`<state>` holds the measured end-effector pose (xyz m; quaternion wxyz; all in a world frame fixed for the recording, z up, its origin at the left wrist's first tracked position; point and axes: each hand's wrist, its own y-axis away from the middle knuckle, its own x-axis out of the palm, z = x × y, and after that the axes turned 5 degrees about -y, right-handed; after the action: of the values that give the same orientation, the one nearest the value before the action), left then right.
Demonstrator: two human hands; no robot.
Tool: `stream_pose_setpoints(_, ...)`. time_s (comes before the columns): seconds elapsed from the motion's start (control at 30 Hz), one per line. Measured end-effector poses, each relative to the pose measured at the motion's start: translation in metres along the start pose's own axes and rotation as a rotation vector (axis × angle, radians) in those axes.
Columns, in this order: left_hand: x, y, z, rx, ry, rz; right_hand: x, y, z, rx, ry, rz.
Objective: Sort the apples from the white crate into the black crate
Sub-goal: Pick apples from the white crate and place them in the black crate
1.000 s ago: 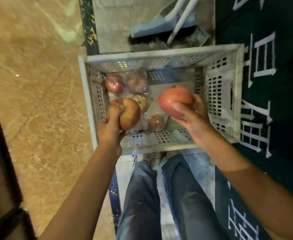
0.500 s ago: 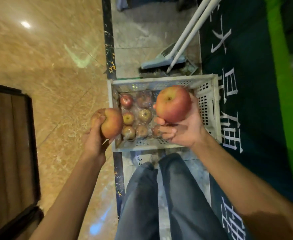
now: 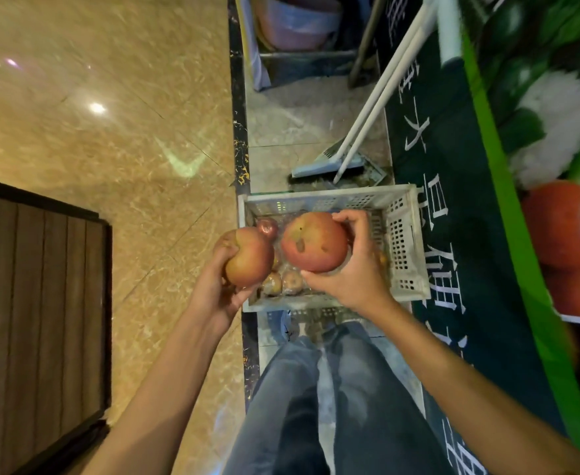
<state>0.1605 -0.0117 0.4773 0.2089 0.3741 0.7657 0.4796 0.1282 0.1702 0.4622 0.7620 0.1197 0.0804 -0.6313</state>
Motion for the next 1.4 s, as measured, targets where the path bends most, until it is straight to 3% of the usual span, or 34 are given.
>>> stream_pose_setpoints(0.13, 0.006, 0.016, -0.008, -0.023, -0.015, 0.055, 0.000, 0.009, 0.010, -0.108, 0.145, -0.085)
stream_pose_setpoints(0.27, 0.007, 0.030, -0.009, -0.022, 0.023, 0.095, -0.012, 0.013, 0.013, -0.418, 0.430, -0.112)
stream_pose_setpoints(0.37, 0.004, 0.040, -0.008, -0.023, 0.066, 0.122, -0.020, 0.017, 0.012, -0.505, 0.490, -0.126)
stream_pose_setpoints(0.43, 0.001, 0.044, -0.006, -0.019, 0.068, 0.123, -0.022, 0.022, 0.015, -0.426, 0.445, -0.130)
stream_pose_setpoints(0.6, -0.005, 0.059, -0.002, -0.026, 0.036, 0.123, -0.026, 0.034, 0.040, 0.068, 0.190, -0.171)
stream_pose_setpoints(0.87, -0.002, 0.100, 0.010, 0.003, -0.104, 0.090, -0.054, 0.060, 0.047, 0.549, -0.201, -0.127)
stream_pose_setpoints(1.13, 0.017, 0.146, 0.048, 0.027, -0.215, 0.104, -0.104, 0.126, 0.057, 0.616, -0.335, -0.185)
stream_pose_setpoints(1.4, 0.064, 0.157, 0.064, -0.039, -0.470, 0.262, -0.137, 0.179, 0.059, 0.638, -0.422, -0.462)
